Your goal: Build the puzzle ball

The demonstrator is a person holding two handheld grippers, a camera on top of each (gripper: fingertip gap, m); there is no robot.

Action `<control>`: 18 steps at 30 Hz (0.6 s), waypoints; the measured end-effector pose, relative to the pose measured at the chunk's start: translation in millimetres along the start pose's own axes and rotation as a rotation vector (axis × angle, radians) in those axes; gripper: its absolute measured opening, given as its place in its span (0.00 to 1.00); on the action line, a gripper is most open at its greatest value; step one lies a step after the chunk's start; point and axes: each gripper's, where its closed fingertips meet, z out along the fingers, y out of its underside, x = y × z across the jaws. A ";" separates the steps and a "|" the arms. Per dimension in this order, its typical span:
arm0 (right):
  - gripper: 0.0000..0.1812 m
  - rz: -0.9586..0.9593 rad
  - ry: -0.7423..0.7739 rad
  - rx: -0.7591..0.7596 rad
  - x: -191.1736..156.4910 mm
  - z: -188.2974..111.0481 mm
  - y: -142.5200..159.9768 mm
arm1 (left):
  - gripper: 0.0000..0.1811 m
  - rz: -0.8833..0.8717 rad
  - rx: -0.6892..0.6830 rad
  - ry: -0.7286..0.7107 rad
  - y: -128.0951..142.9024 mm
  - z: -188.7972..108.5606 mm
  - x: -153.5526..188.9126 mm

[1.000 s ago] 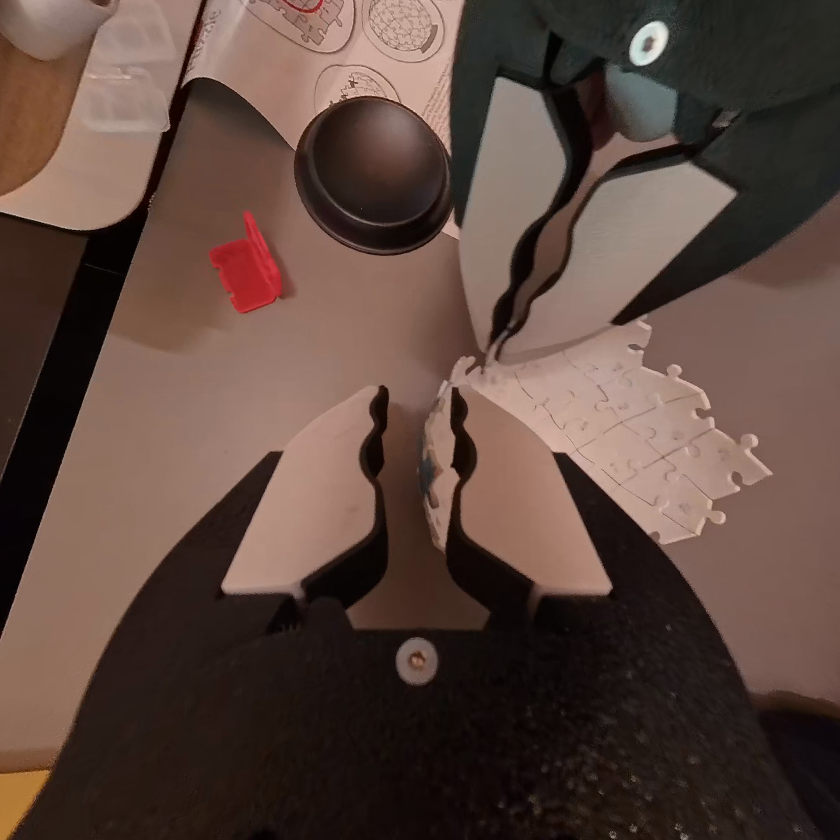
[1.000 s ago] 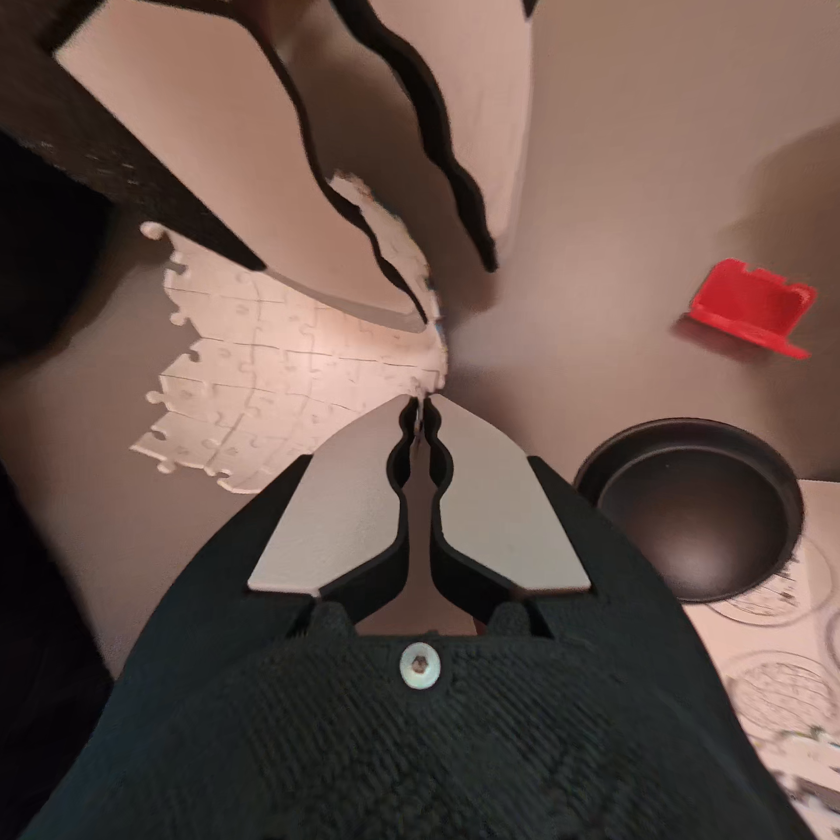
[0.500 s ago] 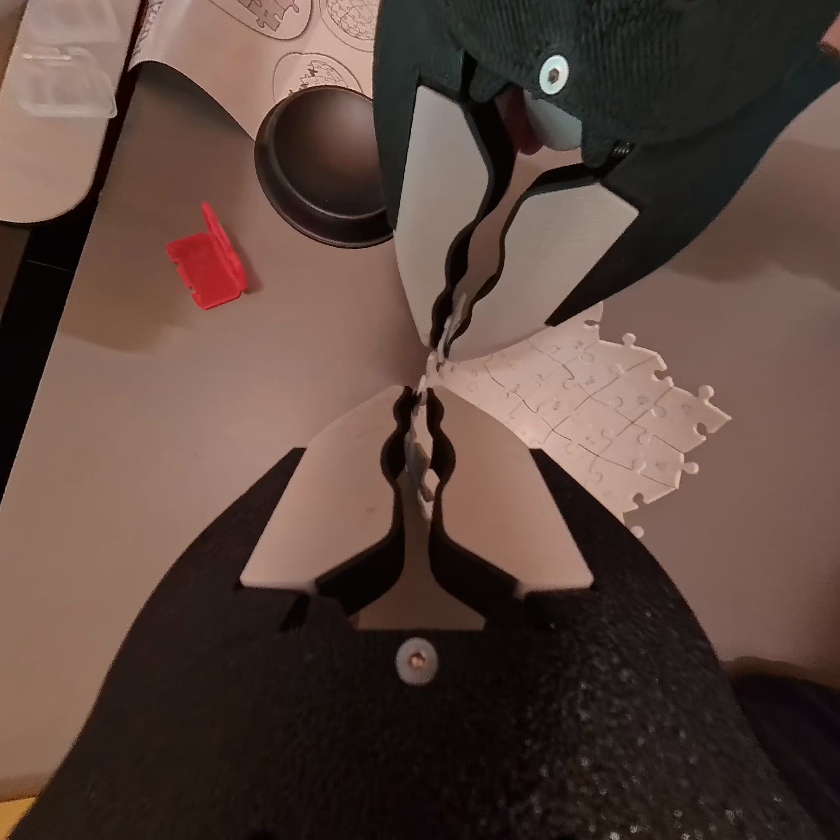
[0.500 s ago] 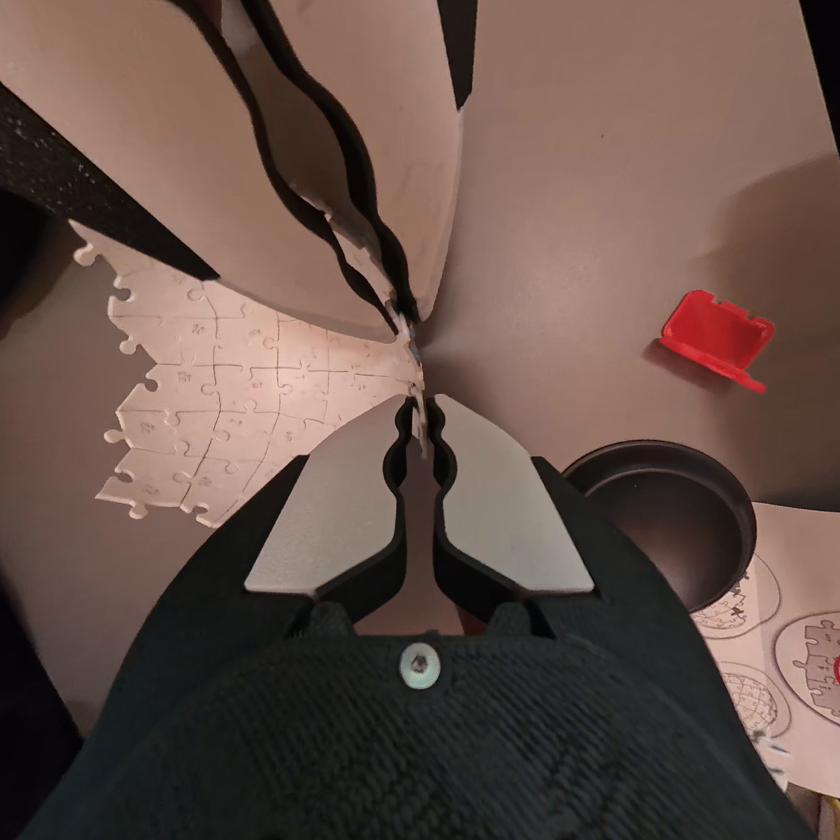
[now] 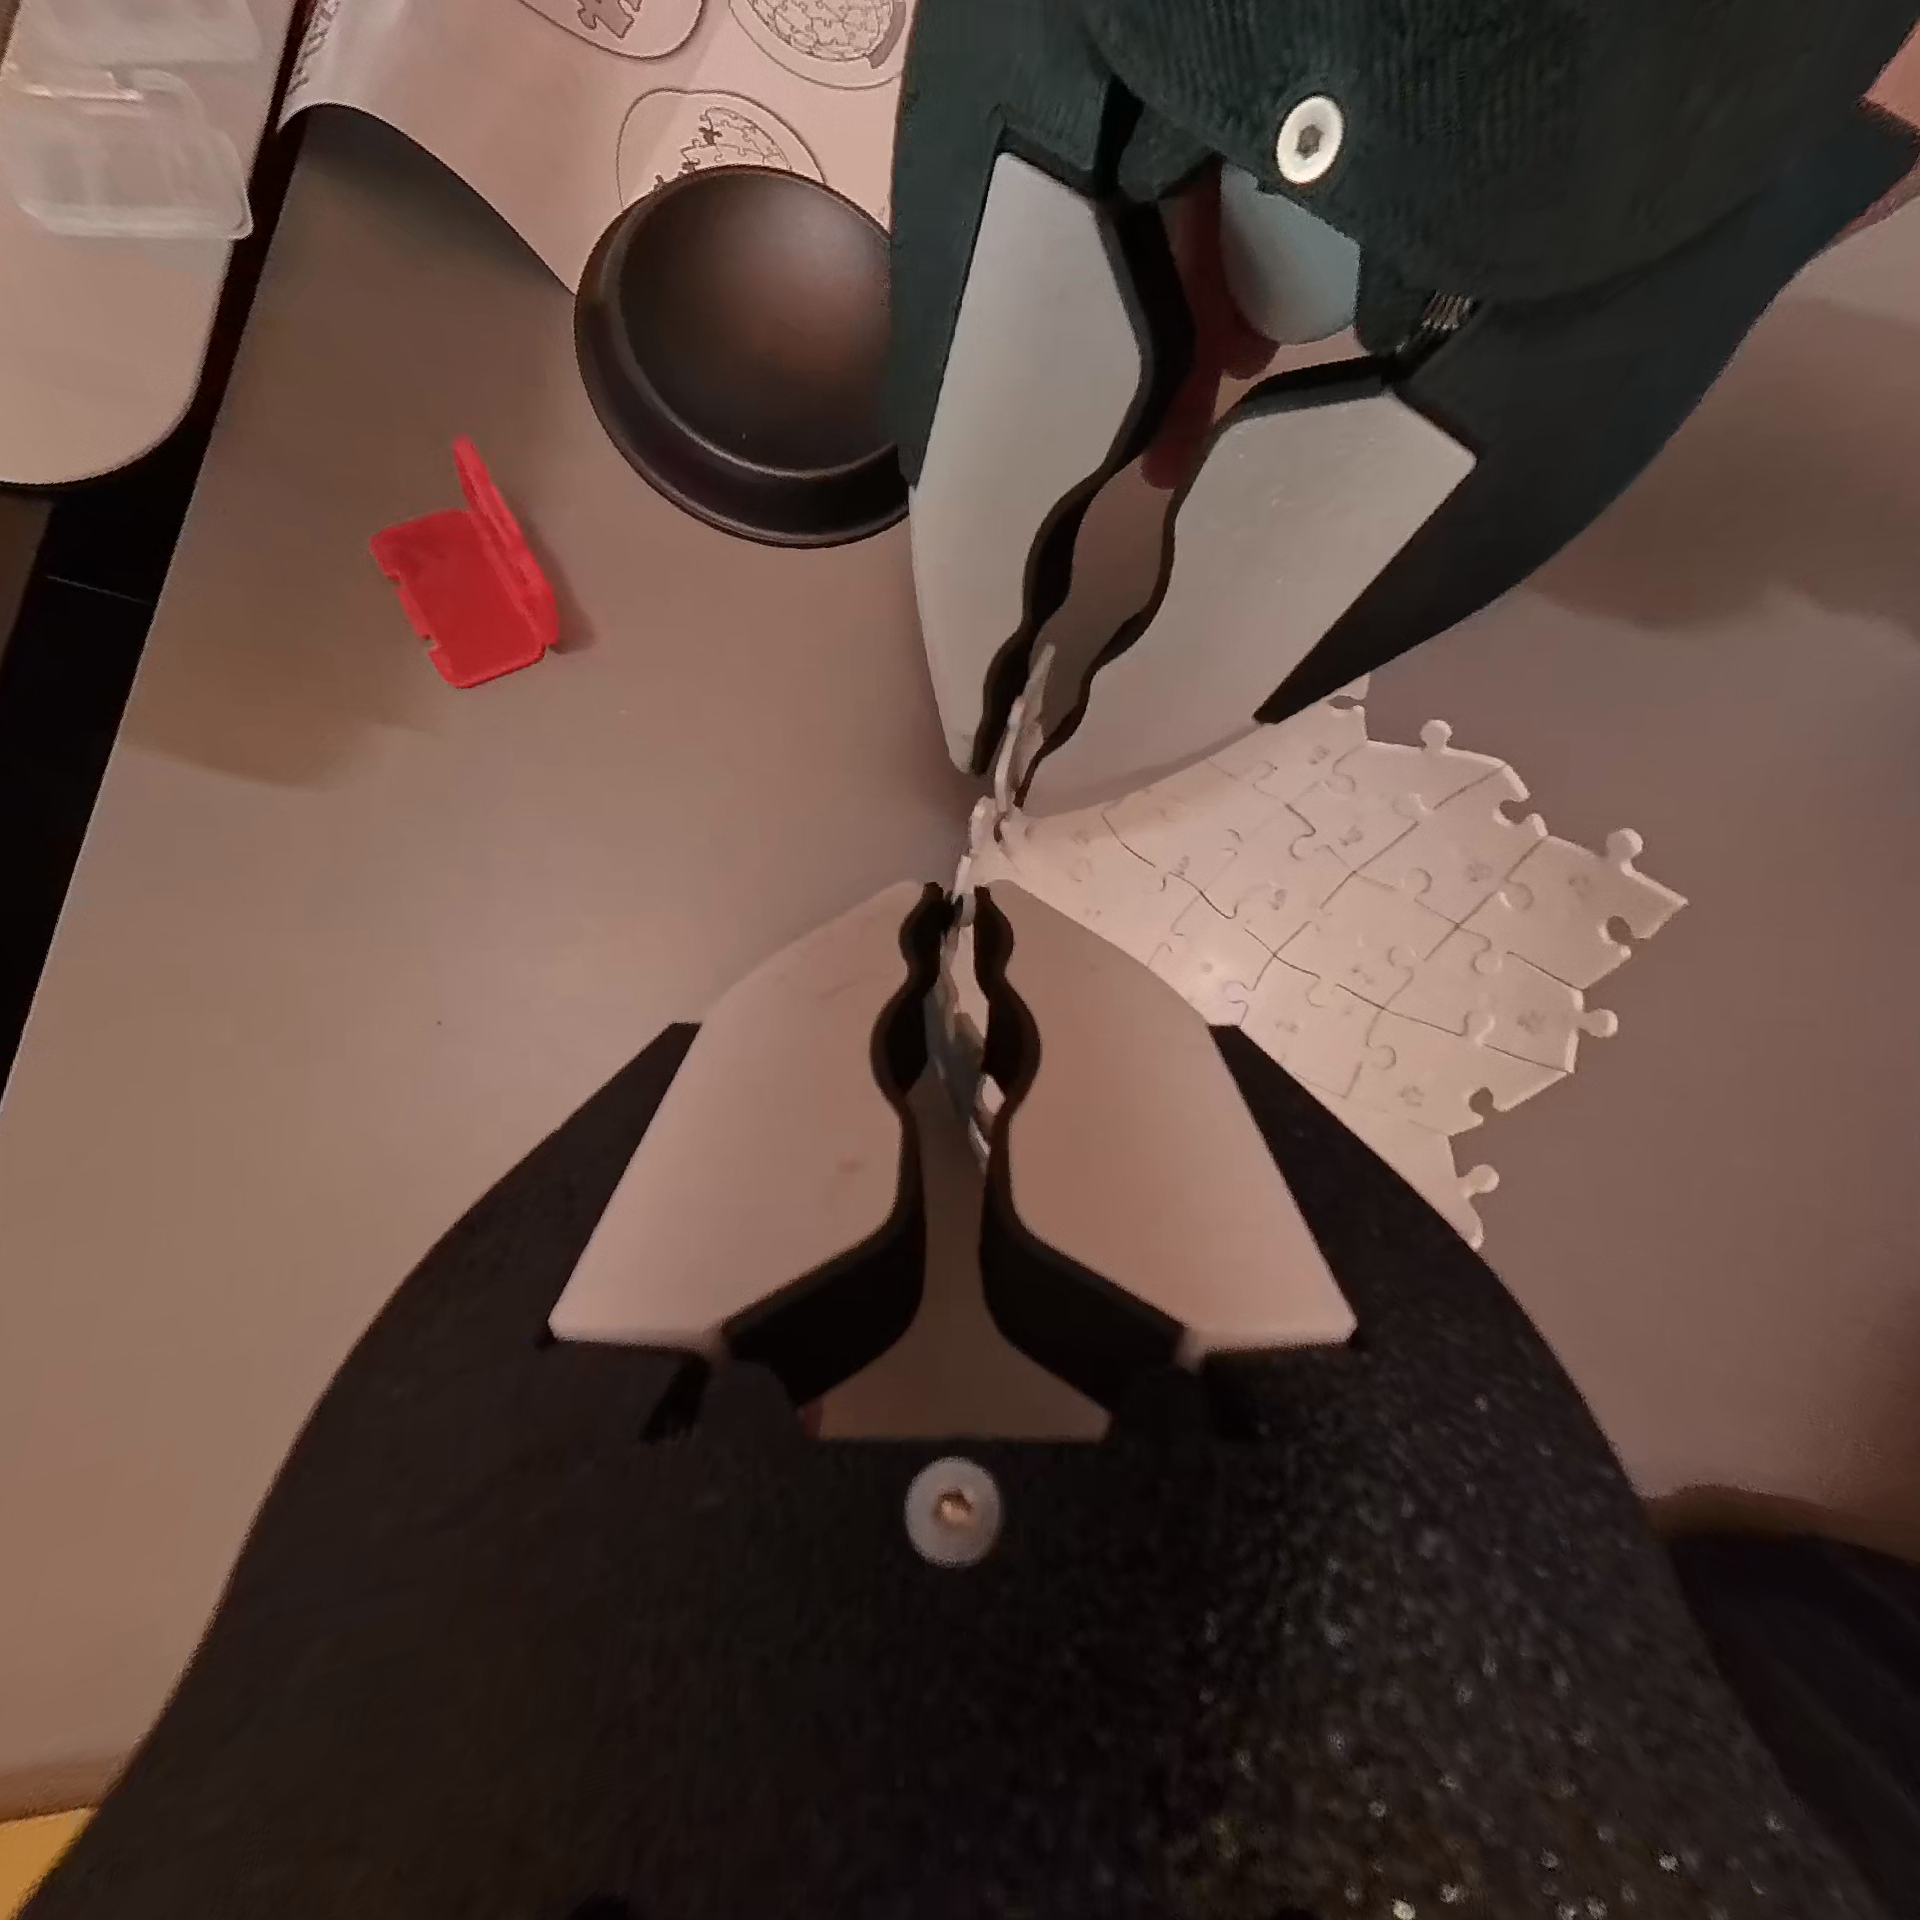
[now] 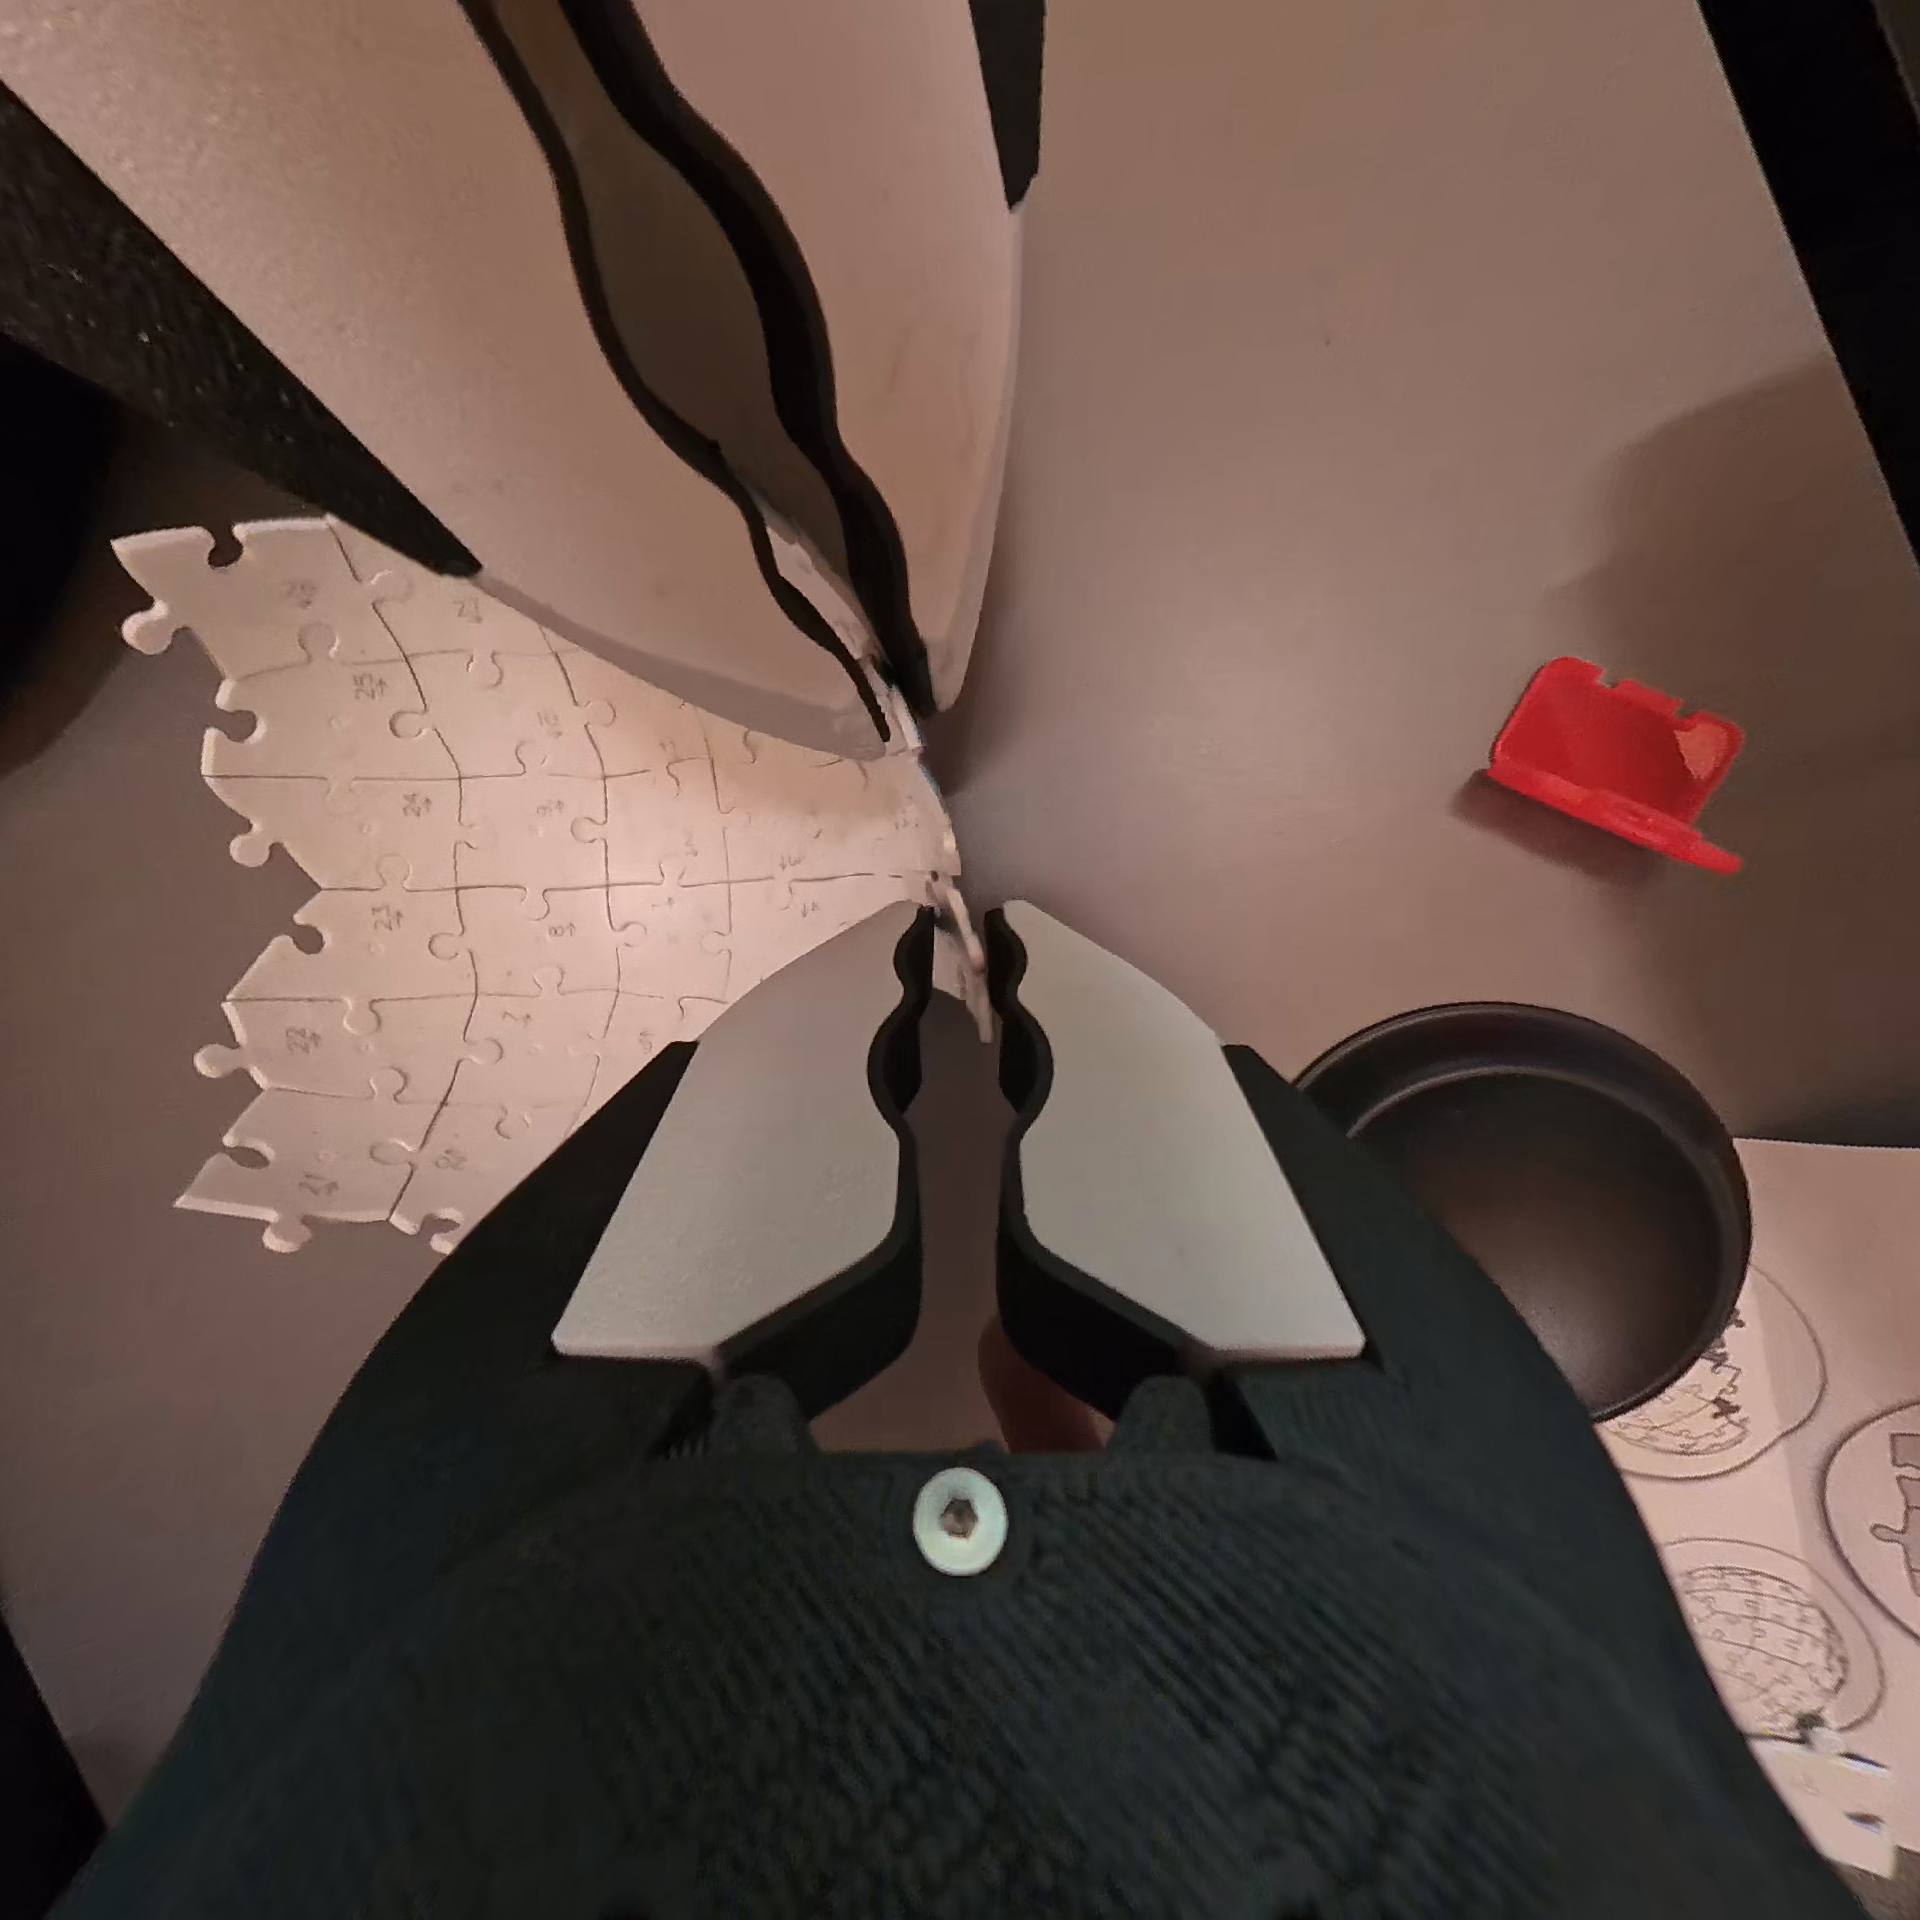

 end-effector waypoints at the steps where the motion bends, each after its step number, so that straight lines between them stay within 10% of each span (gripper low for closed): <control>1: 0.06 0.011 0.002 0.005 -0.1 0.2 0.7 | 0.03 0.000 0.000 0.001 0.2 -0.1 0.0; 18: 0.02 0.077 -0.067 -0.015 -4.6 2.2 1.9 | 0.03 0.006 -0.007 0.000 0.3 0.8 1.4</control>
